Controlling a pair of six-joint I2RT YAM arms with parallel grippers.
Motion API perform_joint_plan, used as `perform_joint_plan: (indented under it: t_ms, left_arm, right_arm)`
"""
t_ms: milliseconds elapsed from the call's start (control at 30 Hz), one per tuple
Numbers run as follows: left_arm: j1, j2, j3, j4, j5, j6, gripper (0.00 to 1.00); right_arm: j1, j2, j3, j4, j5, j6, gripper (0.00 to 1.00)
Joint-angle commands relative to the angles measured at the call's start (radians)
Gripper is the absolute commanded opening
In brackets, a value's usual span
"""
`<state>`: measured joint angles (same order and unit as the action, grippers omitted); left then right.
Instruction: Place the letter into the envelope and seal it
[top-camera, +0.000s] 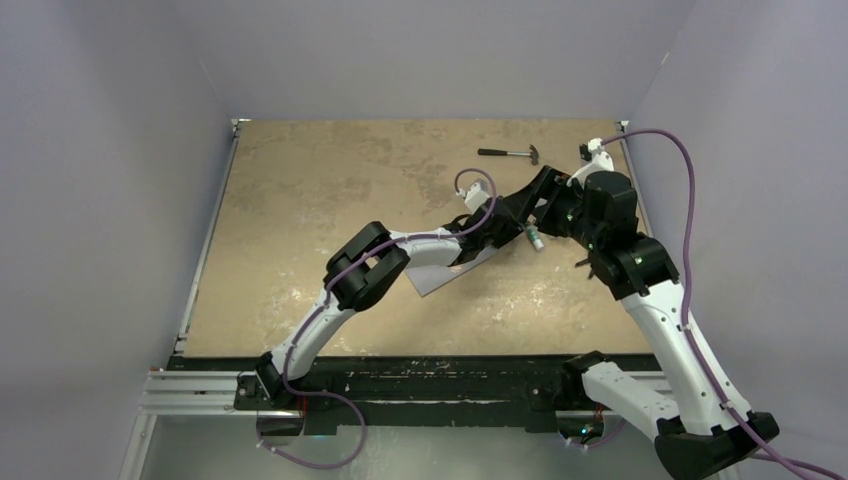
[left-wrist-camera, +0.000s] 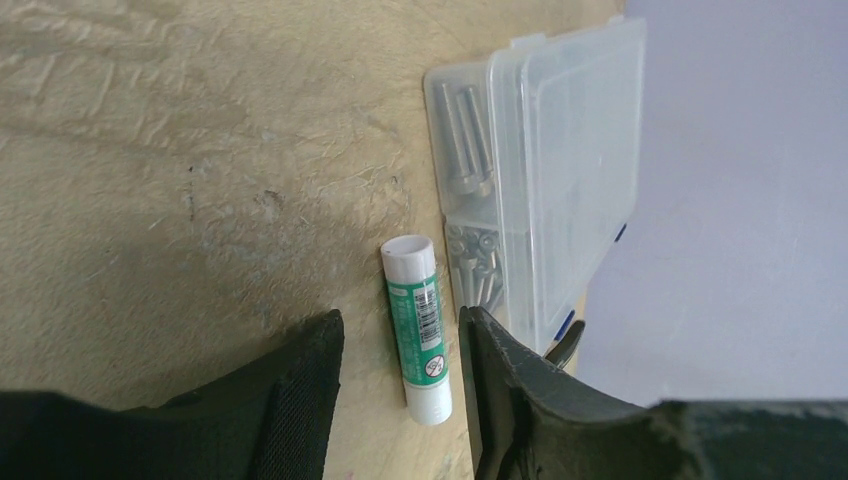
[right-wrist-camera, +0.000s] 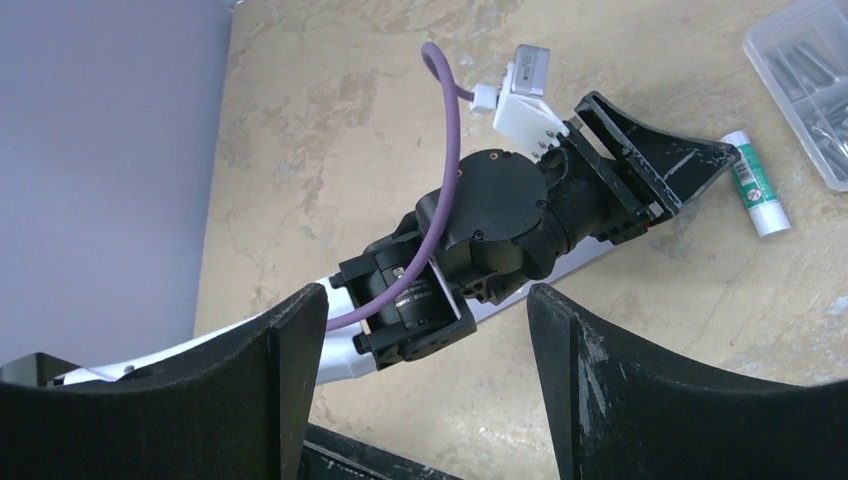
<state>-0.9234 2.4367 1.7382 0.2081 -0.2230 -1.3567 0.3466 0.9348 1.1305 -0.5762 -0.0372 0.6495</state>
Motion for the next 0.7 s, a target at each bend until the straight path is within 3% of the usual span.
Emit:
perform_joint_plan:
  t_ms: [0,267,433,600,633,667]
  left_arm:
    - [0.008,-0.065,-0.041,0.033,0.077,0.165,0.46]
    - [0.022,-0.231,-0.106,-0.047,0.124,0.339,0.48]
    - [0.042,-0.479,-0.277,-0.128,0.104,0.472,0.51]
    - [0.053,-0.827,-0.401,-0.436,-0.082,0.609,0.54]
    - [0.056,-0.891,-0.415,-0.509,-0.129,0.613,0.57]
    - [0.057,-0.951,-0.417,-0.579,-0.169,0.630,0.70]
  right_arm:
    - [0.001,-0.004,0.013,0.005,-0.035,-0.026,0.76]
    - [0.001,0.008,0.080,-0.012,-0.052,0.004,0.75]
    - [0.002,0.013,0.119,-0.014,-0.013,0.068,0.75]
    - [0.002,0.036,0.203,-0.050,0.112,0.040,0.76]
    - [0.002,0.041,0.223,-0.065,0.156,0.027,0.77]
    - [0.001,0.040,0.243,-0.070,0.193,0.001,0.80]
